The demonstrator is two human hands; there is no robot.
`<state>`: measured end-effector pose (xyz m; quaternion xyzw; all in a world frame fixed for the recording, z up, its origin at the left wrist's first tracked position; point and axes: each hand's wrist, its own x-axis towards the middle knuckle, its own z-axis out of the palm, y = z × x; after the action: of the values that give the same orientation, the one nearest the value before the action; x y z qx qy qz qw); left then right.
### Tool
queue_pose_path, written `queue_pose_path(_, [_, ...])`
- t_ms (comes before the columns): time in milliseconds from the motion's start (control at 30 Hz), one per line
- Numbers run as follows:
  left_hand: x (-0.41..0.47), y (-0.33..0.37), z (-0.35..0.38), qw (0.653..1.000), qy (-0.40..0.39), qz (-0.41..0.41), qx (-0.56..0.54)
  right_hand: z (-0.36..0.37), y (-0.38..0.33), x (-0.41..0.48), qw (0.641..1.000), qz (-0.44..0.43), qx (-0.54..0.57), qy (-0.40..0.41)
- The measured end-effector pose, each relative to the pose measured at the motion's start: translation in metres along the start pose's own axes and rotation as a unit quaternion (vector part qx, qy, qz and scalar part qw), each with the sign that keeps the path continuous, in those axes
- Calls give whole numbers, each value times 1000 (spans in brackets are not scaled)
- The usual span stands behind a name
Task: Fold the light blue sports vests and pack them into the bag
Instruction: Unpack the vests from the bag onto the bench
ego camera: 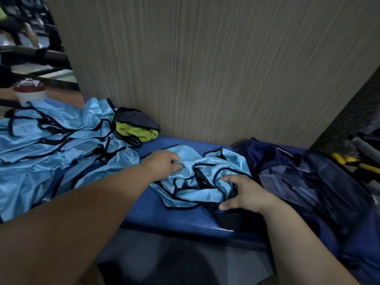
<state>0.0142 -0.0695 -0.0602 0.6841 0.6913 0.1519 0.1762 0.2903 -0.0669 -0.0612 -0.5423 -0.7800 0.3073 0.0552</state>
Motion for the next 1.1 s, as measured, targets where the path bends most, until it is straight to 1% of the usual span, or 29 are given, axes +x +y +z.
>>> queue_pose_path(67, [-2,0,-4,1000,11,-10,-15,4,1,1,999,0,-4,33])
queue_pose_path(167, [-7,0,-10,999,34,-15,-36,7,-3,-2,994,-15,5,109])
queue_pose_path(367, [-18,-2,-26,989,111,-26,-94,5,0,-7,977,-24,85,193])
queue_pose_path(467, [-20,-1,-36,983,132,-29,-124,-1,-3,-11,960,-19,149,237])
queue_pose_path(567, [-21,4,-50,977,145,-32,-150,-9,-12,-16,934,-11,243,262])
queue_pose_path(633, [-21,9,-59,976,146,-28,-158,-14,-18,-18,922,-16,279,266])
queue_pose_path(733, [-24,18,-67,974,151,-9,-166,-19,-23,-21,916,-24,319,243])
queue_pose_path(900, [-32,28,-74,973,157,5,-171,-22,-30,-29,915,-32,338,216])
queue_pose_path(1100, [-42,36,-84,969,153,21,-193,-32,-45,-41,902,-67,357,233])
